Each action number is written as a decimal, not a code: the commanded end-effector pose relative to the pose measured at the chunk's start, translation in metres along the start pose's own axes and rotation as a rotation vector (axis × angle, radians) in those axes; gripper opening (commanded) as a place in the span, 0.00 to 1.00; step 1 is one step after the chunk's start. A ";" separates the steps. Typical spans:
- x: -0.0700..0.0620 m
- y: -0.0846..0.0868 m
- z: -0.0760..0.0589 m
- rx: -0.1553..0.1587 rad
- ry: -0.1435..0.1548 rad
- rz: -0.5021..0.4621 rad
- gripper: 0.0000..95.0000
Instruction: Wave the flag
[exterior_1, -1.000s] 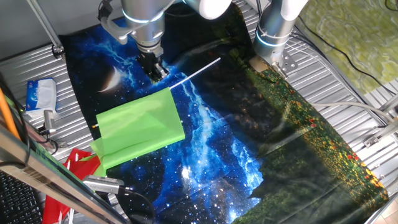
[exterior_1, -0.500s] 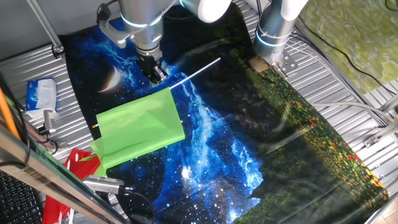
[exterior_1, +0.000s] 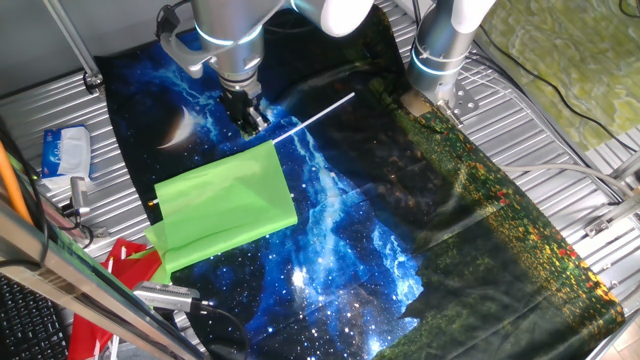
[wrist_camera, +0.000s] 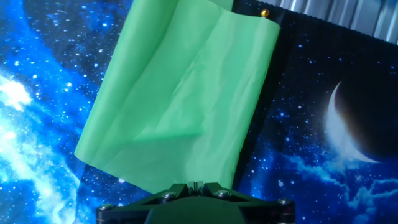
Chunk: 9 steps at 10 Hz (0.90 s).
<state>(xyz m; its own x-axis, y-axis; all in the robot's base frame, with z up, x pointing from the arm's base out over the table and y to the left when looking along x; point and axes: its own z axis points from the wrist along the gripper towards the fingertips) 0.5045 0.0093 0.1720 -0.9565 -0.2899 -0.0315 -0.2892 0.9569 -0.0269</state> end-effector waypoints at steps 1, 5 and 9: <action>0.002 0.000 0.000 0.004 0.001 0.002 0.00; 0.002 0.000 0.000 0.000 0.007 0.009 0.00; 0.002 0.000 0.000 0.015 0.018 -0.037 0.00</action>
<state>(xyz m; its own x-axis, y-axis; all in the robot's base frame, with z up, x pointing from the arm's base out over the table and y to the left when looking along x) 0.5020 0.0089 0.1720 -0.9442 -0.3291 -0.0113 -0.3283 0.9435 -0.0450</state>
